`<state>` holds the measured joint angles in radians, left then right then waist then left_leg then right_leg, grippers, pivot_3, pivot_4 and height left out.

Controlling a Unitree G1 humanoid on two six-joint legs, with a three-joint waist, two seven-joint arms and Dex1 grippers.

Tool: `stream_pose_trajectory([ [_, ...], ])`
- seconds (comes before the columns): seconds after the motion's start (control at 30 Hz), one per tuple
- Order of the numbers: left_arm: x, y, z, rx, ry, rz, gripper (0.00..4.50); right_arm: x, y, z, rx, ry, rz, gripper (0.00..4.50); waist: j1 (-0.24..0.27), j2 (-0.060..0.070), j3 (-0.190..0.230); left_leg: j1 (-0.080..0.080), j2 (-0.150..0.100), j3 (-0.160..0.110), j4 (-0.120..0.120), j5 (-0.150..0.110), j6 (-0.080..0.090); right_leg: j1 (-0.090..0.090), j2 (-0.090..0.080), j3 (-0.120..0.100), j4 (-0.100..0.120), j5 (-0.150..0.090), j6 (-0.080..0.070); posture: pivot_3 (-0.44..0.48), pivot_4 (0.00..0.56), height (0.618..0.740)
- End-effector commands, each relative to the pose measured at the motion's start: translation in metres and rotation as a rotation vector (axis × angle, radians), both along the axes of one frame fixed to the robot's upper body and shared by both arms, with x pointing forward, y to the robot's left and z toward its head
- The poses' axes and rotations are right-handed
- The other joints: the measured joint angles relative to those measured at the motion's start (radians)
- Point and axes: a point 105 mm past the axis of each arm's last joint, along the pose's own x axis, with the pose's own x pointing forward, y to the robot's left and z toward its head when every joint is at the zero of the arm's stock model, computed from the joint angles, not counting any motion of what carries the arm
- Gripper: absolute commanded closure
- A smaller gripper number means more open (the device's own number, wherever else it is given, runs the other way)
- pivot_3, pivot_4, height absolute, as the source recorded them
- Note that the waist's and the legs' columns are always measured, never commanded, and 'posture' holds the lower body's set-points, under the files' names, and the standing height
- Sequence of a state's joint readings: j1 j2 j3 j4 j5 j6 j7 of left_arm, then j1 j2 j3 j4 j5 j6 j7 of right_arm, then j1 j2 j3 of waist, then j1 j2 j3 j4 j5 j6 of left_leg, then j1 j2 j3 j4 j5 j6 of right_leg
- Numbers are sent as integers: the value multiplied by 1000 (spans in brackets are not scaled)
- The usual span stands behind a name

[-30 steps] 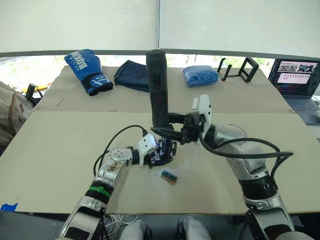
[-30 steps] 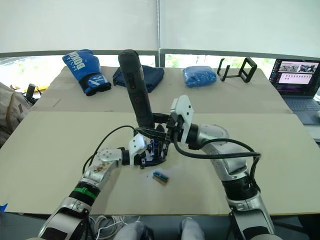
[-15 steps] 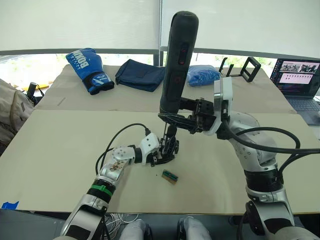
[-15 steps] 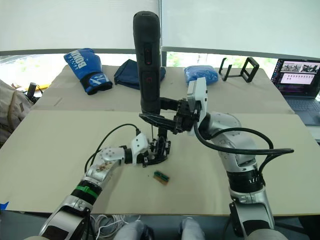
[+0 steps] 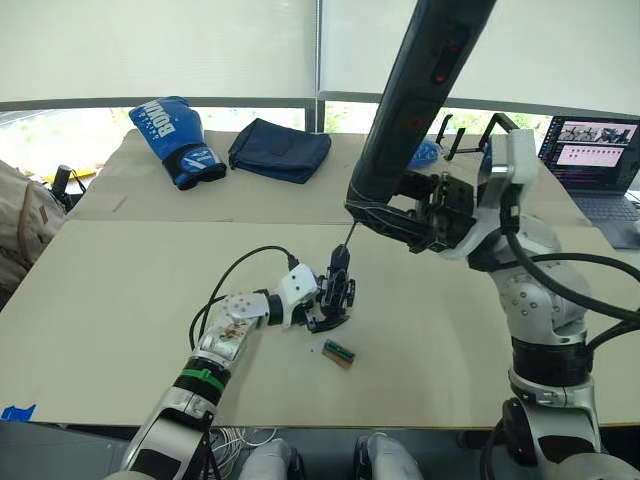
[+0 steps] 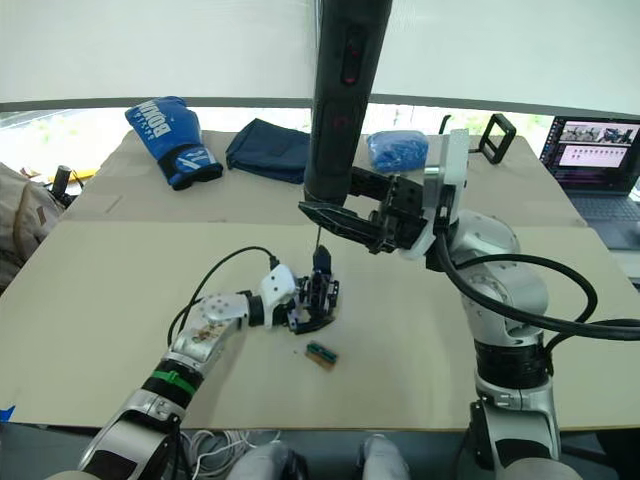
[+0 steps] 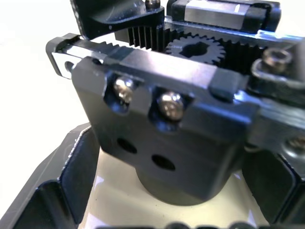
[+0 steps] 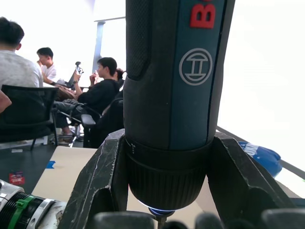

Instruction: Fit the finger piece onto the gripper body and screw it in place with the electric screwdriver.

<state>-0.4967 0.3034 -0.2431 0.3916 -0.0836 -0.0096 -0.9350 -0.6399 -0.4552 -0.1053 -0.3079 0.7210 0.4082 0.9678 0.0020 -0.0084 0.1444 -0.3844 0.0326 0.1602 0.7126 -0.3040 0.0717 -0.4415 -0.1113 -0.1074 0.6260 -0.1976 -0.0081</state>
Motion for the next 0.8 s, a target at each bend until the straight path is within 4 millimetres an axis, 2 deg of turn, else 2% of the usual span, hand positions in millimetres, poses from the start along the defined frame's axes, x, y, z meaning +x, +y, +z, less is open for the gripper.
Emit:
stream_pose_trajectory([
  [0.03,-9,28,-9,25,42,27,25,-10,-23,12,34,-52,-56,2562,-7,0,0,0,0,0,-1,0,0,0,0,0,0,0,0,0,150,740],
  [0.2,-23,62,3,-3,36,27,25,-13,-49,0,5,-23,-155,2562,-19,1,1,0,1,0,-2,1,-1,-2,0,1,0,0,0,0,150,740],
  [0.3,-30,97,16,-67,28,56,25,-17,-74,-20,-65,3,-255,2562,-14,0,2,0,1,0,-3,1,-2,-3,0,1,0,-1,-1,0,150,740],
  [0.37,-42,120,17,-70,63,45,25,-23,-87,-32,-115,22,-294,2562,-13,1,3,-2,1,0,-3,1,-2,-4,0,0,0,-1,-1,0,150,740],
  [0.53,-56,157,23,-45,69,48,25,-34,-103,-49,-145,59,-349,2562,-7,3,5,-5,0,2,-2,0,-1,-8,0,1,0,-1,0,0,150,740],
  [0.57,-56,158,24,-48,58,49,25,-35,-103,-51,-140,64,-353,2562,-5,3,5,-5,0,1,-2,0,-1,-8,0,1,0,-1,0,0,150,740],
  [0.67,-66,138,20,-43,37,-54,25,-39,-90,-57,-111,64,-327,2562,-1,3,5,-5,0,1,-2,0,-1,-8,0,2,0,-1,0,0,150,740],
  [0.8,-68,109,28,-57,-7,-150,25,-46,-63,-53,-70,38,-238,2562,2,3,5,-6,0,2,-2,0,-1,-8,0,2,0,-1,0,0,150,740],
])
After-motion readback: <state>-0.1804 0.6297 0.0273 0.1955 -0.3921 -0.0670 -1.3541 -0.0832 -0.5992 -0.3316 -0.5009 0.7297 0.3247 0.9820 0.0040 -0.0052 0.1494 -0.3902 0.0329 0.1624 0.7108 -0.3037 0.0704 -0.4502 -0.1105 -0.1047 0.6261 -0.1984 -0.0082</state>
